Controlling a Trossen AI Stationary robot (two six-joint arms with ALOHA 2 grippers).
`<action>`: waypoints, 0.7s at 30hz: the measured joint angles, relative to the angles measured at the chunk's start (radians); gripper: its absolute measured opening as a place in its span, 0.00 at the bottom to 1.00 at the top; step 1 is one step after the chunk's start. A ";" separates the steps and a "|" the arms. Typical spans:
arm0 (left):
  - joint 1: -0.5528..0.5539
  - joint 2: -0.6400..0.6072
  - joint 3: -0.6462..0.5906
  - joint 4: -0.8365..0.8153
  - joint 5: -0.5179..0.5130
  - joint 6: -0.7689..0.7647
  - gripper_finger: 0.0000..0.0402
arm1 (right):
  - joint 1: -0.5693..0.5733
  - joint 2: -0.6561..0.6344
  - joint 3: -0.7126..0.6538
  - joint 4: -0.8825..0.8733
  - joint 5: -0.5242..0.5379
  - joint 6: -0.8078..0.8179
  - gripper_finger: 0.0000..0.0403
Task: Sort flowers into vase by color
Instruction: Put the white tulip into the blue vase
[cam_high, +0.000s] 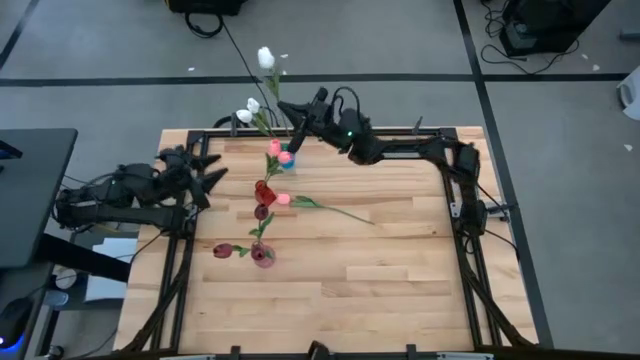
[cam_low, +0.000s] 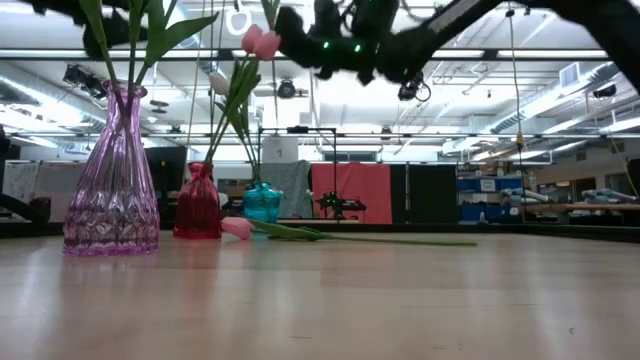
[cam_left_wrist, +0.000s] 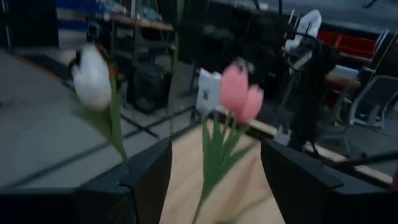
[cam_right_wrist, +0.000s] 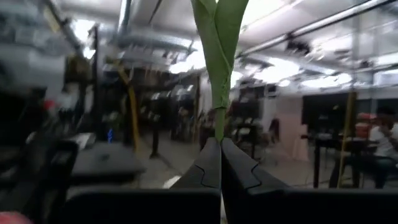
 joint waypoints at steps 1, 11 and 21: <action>0.000 0.007 0.023 0.005 -0.003 0.016 0.63 | 0.000 -0.027 0.000 -0.050 -0.024 -0.008 0.01; 0.001 0.307 0.253 0.009 -0.017 0.163 0.63 | 0.059 -0.175 -0.001 -0.215 -0.261 -0.050 0.01; 0.001 0.529 0.479 0.009 0.110 0.280 0.63 | 0.186 -0.231 -0.001 -0.172 -0.263 -0.130 0.01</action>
